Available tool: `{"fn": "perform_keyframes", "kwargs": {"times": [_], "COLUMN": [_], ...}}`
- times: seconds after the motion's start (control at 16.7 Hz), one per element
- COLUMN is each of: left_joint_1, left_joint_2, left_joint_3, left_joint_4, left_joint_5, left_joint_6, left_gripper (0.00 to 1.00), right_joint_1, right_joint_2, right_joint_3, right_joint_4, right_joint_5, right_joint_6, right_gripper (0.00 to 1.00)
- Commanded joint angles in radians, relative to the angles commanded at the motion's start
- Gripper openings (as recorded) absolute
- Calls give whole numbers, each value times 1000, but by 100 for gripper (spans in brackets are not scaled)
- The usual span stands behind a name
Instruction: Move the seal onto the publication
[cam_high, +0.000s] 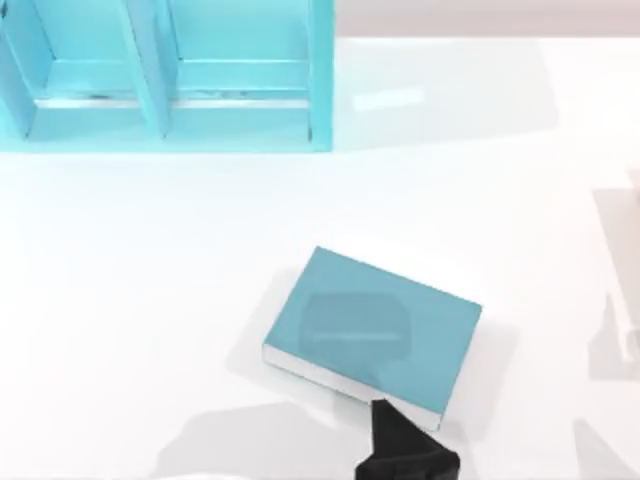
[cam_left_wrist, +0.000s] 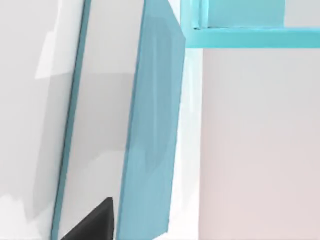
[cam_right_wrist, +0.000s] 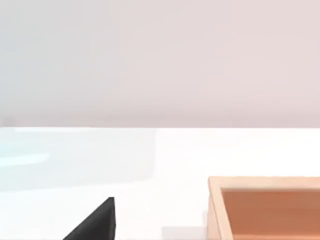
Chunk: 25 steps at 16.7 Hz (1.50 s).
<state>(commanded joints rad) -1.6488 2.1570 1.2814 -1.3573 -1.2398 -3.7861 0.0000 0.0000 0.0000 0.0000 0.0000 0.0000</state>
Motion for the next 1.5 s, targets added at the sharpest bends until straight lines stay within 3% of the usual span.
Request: {"fn": "perform_keyframes", "kwargs": {"times": [0.48, 0.78, 1.14, 1.5], "left_joint_1": [26, 224, 634, 1083], "left_joint_2": [-23, -225, -681, -1244], "left_joint_3": [-11, -92, -285, -534], "left_joint_4": [7, 110, 358, 706], "left_joint_5": [14, 144, 418, 696], "left_joint_6": [20, 242, 819, 1725], "left_gripper": [100, 100, 100, 100], "right_joint_1": [0, 0, 0, 0], "right_joint_2": [0, 0, 0, 0], "right_joint_3": [0, 0, 0, 0], "right_joint_4": [0, 0, 0, 0], "right_joint_5": [0, 0, 0, 0], "right_joint_6": [0, 0, 0, 0], "right_gripper": [100, 100, 100, 100]}}
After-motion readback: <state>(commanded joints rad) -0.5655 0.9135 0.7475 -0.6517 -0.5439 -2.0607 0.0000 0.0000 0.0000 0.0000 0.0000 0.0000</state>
